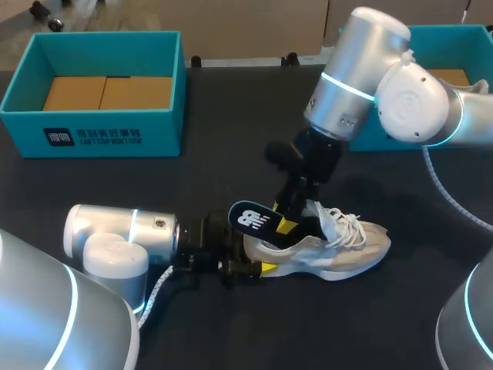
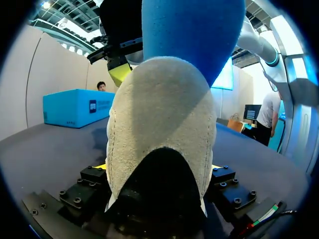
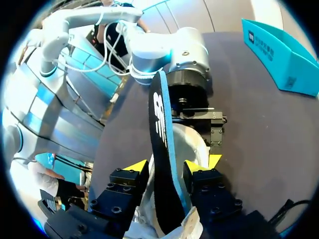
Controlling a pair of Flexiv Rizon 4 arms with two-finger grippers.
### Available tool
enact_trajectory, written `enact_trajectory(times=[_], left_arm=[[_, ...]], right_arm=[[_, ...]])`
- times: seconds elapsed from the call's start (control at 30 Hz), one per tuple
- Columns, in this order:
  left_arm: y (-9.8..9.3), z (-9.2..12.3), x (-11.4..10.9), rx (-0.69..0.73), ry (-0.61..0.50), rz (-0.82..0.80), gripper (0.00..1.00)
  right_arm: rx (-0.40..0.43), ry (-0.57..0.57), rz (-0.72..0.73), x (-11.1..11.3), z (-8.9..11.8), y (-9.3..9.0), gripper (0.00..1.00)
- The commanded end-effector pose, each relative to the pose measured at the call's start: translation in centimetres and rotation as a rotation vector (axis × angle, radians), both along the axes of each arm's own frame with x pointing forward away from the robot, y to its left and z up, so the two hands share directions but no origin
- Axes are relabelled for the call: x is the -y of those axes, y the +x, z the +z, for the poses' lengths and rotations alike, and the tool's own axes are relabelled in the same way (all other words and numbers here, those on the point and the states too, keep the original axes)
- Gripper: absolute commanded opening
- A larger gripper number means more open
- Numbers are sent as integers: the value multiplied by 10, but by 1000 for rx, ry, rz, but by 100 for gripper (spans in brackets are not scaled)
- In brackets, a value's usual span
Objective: Take the shoe out of the shoebox, open the shoe tongue, remove and reinsert the insole, then place the shoe into the shoebox
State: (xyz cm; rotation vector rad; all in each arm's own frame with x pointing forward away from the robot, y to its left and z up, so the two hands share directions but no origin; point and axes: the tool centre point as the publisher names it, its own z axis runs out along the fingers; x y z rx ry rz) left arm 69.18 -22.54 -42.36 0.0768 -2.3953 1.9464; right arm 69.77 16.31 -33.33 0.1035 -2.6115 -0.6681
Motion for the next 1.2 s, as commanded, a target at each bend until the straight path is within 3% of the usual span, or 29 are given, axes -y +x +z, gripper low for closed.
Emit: enact_trajectory(times=[0.03, 0.3, 0.37, 0.4, 0.67, 0.77, 1.2], left_arm=[[0, -5, 0, 0, 3, 0, 0], [0, -5, 0, 0, 3, 0, 0], [0, -5, 0, 0, 3, 0, 0], [0, -5, 0, 0, 3, 0, 0], [0, -5, 0, 0, 3, 0, 0], [0, -5, 0, 0, 3, 0, 0], [0, -5, 0, 0, 3, 0, 0]], right_arm=[[-8, 32, -10, 2, -8, -3, 40], [-22, 36, -20, 0, -11, -8, 29], [-25, 37, -20, -1, -12, -9, 14], [-26, 38, -20, -1, -12, -9, 0], [20, 75, 25, -8, -3, -5, 0], [80, 102, 57, -22, 20, -3, 0], [80, 102, 57, -22, 20, -3, 0]])
